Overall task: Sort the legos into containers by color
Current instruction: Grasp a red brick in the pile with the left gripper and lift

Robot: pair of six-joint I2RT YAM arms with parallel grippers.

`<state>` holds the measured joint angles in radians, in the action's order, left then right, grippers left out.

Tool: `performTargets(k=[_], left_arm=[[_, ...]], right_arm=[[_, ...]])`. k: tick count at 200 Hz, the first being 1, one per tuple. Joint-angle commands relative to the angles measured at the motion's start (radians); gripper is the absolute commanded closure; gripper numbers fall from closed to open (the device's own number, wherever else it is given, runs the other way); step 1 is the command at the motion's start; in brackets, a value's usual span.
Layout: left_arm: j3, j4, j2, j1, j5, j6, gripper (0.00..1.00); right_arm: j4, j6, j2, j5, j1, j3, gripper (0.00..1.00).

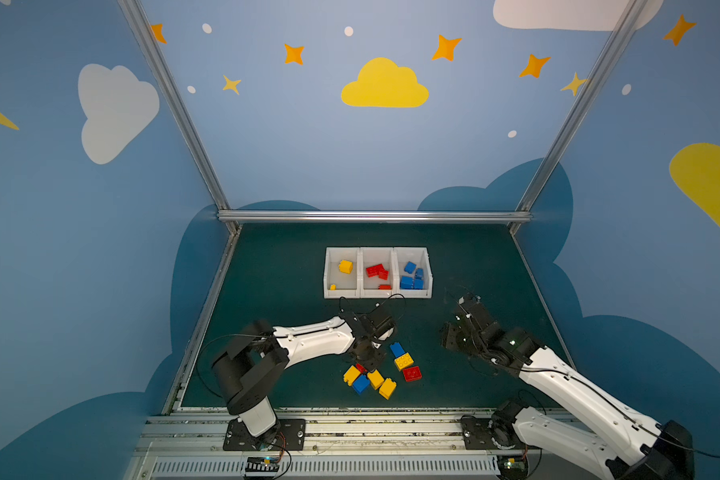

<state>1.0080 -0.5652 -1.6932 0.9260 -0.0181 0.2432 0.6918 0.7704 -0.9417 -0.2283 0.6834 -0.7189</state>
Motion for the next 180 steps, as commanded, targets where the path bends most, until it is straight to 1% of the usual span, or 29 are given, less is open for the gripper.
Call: performTargets(k=[1, 38, 69, 94, 134, 156, 180], left_arm=[[0.03, -0.027, -0.022, 0.004, 0.012, -0.021, 0.6], [0.048, -0.036, -0.035, 0.004, 0.045, -0.037, 0.66], [0.084, -0.058, -0.043, -0.004, 0.075, -0.06, 0.68], [0.132, -0.068, -0.053, -0.029, 0.077, -0.082, 0.68], [0.214, -0.087, -0.088, -0.078, 0.067, -0.115, 0.73], [0.227, -0.097, -0.087, -0.081, 0.058, -0.111, 0.7], [0.188, -0.098, -0.053, -0.07, 0.04, -0.089, 0.54]], right_arm=[[0.004, 0.013, 0.017, -0.021, -0.003, 0.01, 0.43], [0.016, 0.014, 0.021, -0.033, -0.004, 0.009, 0.44], [0.02, 0.013, 0.027, -0.039, -0.004, 0.007, 0.44], [0.023, 0.013, 0.033, -0.046, -0.005, 0.004, 0.44], [0.037, 0.004, 0.049, -0.051, -0.008, 0.003, 0.45], [0.053, 0.001, 0.063, -0.061, -0.011, 0.004, 0.45], [0.055, 0.001, 0.082, -0.066, -0.017, 0.011, 0.45]])
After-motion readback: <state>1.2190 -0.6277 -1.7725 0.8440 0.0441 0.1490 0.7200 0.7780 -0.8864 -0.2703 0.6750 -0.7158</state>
